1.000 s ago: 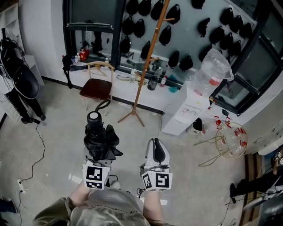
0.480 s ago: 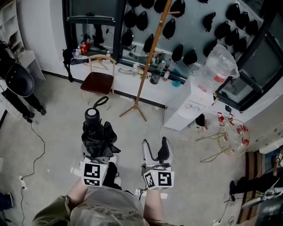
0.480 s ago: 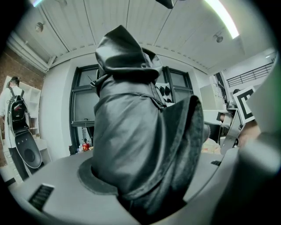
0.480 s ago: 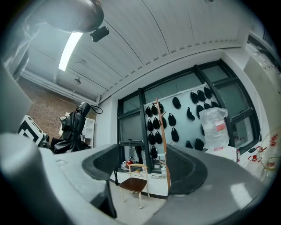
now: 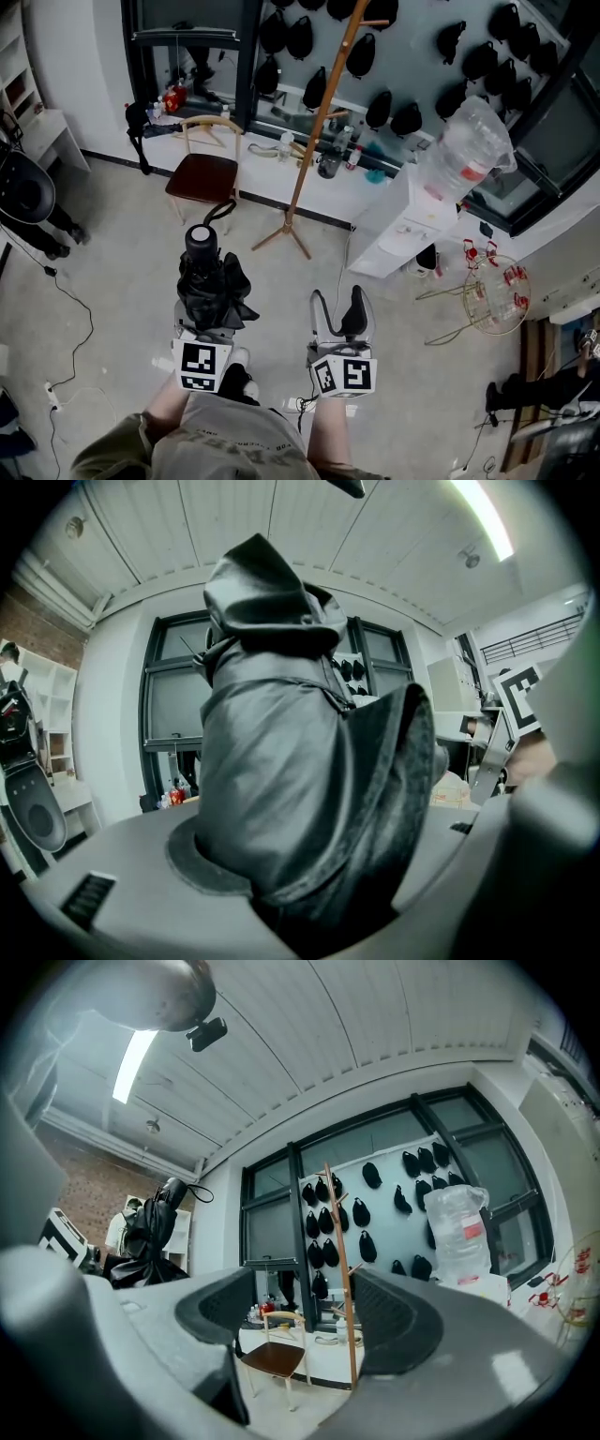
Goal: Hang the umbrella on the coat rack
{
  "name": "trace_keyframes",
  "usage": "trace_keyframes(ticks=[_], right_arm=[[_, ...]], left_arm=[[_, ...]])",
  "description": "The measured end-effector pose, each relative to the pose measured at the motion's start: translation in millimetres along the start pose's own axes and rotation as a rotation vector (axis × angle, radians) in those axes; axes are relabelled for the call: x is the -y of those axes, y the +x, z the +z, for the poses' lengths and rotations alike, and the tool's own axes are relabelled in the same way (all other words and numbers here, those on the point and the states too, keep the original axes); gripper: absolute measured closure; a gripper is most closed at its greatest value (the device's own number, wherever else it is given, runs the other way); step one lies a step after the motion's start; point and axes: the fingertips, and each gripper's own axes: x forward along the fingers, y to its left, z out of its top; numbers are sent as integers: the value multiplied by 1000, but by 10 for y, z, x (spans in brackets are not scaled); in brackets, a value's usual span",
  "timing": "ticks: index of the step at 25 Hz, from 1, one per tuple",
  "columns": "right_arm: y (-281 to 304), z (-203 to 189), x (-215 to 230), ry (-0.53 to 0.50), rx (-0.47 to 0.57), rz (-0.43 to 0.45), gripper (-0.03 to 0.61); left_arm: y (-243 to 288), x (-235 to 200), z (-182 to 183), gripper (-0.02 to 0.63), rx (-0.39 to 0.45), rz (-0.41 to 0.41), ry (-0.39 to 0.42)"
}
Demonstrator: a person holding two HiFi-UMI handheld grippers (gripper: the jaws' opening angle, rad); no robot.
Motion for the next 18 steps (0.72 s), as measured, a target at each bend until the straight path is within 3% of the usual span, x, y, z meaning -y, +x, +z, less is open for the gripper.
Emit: trace_keyframes(ticks=[10, 18], right_arm=[[623, 101, 152, -48, 22, -74, 245], [962, 25, 271, -22, 5, -103, 245]], left_arm=[[798, -246, 331, 325, 46, -110, 9], [1106, -431, 323, 325, 13, -125, 5]])
